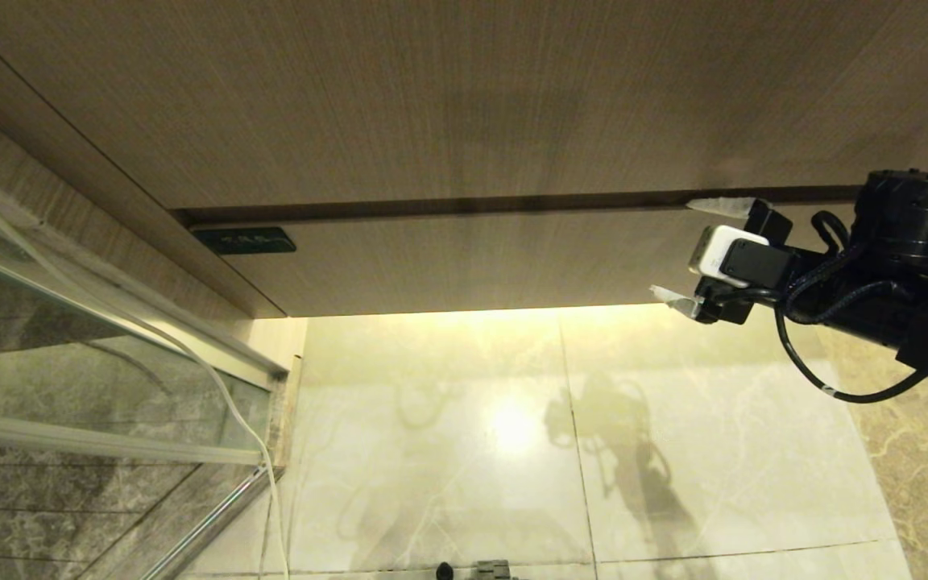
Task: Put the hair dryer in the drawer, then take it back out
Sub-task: Pull open the drawer
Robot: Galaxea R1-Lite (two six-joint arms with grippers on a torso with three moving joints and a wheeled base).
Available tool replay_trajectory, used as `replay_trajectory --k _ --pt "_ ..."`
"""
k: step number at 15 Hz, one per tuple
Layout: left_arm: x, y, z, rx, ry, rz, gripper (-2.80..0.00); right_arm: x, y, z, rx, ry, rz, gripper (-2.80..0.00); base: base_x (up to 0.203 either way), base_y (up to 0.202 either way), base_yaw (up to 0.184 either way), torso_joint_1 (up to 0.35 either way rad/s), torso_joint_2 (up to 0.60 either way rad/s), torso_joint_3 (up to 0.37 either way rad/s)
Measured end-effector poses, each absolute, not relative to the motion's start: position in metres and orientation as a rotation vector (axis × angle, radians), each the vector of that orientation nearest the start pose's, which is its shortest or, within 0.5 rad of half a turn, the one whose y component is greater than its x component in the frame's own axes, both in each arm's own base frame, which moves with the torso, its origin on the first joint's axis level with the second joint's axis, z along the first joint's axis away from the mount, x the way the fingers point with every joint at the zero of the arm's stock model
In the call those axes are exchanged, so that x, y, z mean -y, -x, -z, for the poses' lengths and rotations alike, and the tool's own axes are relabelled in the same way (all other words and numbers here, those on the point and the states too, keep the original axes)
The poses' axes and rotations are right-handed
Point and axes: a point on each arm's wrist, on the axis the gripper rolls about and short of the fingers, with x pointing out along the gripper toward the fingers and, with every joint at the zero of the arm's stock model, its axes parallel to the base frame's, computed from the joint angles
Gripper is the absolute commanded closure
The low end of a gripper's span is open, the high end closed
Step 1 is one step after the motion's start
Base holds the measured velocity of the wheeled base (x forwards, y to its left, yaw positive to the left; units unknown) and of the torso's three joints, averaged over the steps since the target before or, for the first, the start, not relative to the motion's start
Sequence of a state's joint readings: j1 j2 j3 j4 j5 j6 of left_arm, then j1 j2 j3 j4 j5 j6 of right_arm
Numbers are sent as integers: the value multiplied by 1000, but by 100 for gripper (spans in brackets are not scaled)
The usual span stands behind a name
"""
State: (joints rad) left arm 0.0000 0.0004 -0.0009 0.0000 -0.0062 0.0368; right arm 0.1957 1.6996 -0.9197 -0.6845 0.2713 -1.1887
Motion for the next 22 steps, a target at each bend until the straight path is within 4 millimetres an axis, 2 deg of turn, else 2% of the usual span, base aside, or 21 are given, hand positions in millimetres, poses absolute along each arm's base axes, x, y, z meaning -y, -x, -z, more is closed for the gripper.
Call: replay_trajectory --k 4,8,11,14,22 --pt "0 23 -76 0 -37 7 0 -67 -308 -202 97 1148 -529 -280 0 0 0 0 0 0" --pt "0 23 -76 1 -36 6 0 -66 -304 -199 44 1143 -561 -280 0 0 0 0 0 0" --pt "0 23 -76 1 -37 6 0 -65 -297 -205 44 1145 -562 -280 0 0 0 0 0 0" --pt "0 23 -76 1 -37 6 0 -60 -276 -211 22 1144 -570 -280 0 0 0 0 0 0" --pt "0 23 -76 1 -36 6 0 -42 -192 -221 -57 1138 -554 -280 0 0 0 0 0 0"
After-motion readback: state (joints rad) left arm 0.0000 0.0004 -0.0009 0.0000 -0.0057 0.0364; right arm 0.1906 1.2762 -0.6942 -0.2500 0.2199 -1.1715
